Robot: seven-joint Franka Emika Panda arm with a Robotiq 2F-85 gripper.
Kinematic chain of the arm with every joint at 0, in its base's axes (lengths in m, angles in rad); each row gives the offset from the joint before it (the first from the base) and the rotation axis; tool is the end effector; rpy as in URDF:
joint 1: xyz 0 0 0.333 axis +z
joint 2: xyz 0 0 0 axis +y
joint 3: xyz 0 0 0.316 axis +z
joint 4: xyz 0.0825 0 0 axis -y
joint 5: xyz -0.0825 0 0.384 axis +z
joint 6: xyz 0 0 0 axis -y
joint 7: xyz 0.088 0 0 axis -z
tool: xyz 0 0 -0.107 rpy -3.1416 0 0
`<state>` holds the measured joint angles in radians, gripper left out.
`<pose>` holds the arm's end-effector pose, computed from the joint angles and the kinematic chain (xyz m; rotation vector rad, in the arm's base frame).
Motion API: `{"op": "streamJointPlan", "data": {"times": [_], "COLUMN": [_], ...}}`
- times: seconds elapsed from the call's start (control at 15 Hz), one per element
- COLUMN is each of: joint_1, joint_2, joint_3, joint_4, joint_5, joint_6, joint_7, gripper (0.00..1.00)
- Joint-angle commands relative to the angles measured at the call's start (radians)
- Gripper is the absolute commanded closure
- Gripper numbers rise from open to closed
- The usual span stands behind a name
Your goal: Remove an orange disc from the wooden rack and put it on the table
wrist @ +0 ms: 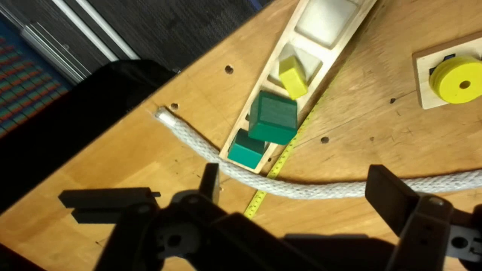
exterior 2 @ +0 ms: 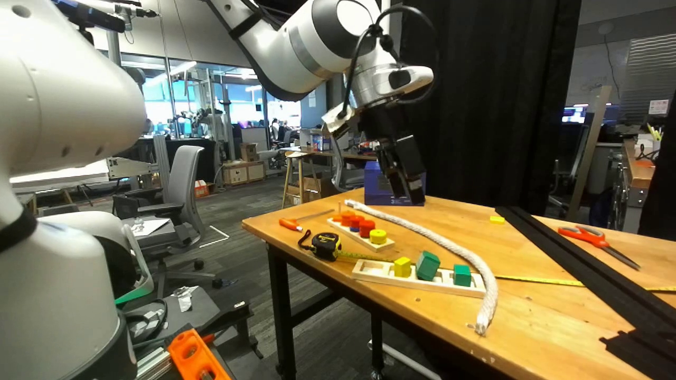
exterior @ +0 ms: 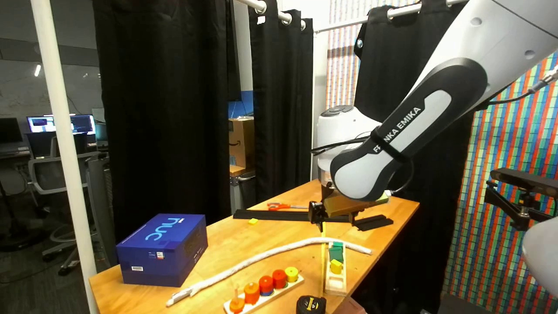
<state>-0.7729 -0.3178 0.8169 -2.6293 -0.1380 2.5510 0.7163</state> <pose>0.4316 0.0104 0.3355 2.7592 -0.8109 0.3397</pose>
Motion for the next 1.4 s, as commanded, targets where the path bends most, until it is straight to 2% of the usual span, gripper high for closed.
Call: {"op": "streamJointPlan", "data": {"times": [0.0, 0.2, 0.4, 0.87, 1.13, 1.33], "joint_1": [-0.165, -0.278, -0.373, -0.519, -0.626, -0.737], "joint_2": [0.044, 0.098, 0.157, 0.135, 0.124, 0.107], "joint_3": [0.250, 0.435, 0.577, 0.758, 0.859, 0.953], "joint_4": [0.118, 0.204, 0.248, 0.212, 0.184, 0.178], "joint_5": [-0.010, -0.023, -0.003, 0.052, 0.097, 0.162], "joint_6": [-0.136, -0.230, -0.241, -0.031, 0.103, 0.124], "joint_7": [0.273, 0.512, 0.697, 1.000, 1.091, 1.106], "gripper": [0.00, 0.00, 0.00, 0.00, 0.00, 0.00]}}
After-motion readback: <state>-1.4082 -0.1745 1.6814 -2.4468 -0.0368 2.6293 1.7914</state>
